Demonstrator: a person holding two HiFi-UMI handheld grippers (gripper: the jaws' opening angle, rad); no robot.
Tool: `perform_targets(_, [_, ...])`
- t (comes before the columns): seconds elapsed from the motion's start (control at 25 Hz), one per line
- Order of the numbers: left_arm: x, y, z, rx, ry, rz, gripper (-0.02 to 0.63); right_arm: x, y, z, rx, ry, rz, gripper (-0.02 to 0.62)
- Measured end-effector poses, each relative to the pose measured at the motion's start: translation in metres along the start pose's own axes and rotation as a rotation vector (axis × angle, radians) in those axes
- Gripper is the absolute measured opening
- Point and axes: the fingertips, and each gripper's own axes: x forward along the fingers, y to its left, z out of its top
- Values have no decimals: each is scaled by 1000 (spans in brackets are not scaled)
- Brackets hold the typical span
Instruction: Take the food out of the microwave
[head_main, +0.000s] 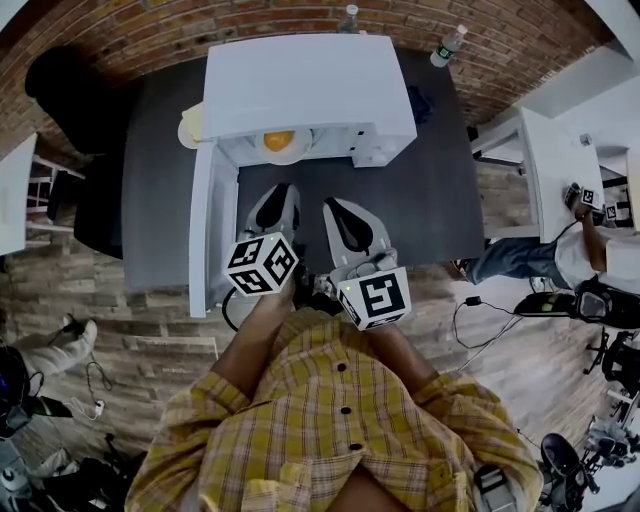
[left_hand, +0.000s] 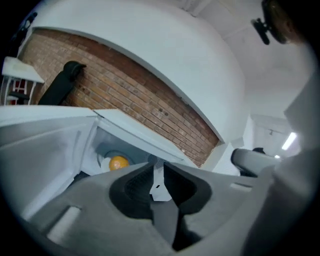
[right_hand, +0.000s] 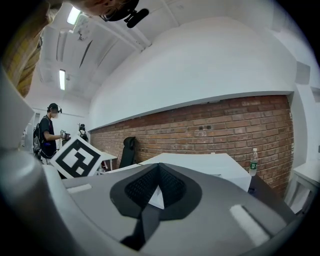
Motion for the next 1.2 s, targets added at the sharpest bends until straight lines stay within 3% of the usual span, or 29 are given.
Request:
perform_targets(0.12, [16, 18, -16, -164, 25, 3, 58, 0, -6, -2, 4, -1, -7, 3])
perform_targets(0.32, [37, 45, -38, -577, 6, -49, 84, 3, -12, -6, 7, 7, -11, 3])
perform_targets(0.4, [45, 55, -45, -668, -2, -51, 84, 4, -15, -6, 6, 7, -16, 3])
perform_targets(0.84, [80, 93, -76, -976, -87, 19, 118, 12, -29, -9, 23, 16, -39, 3])
perform_targets(1.2, [99, 129, -99, -1055, -160, 105, 133, 17, -37, -23, 30, 54, -42, 3])
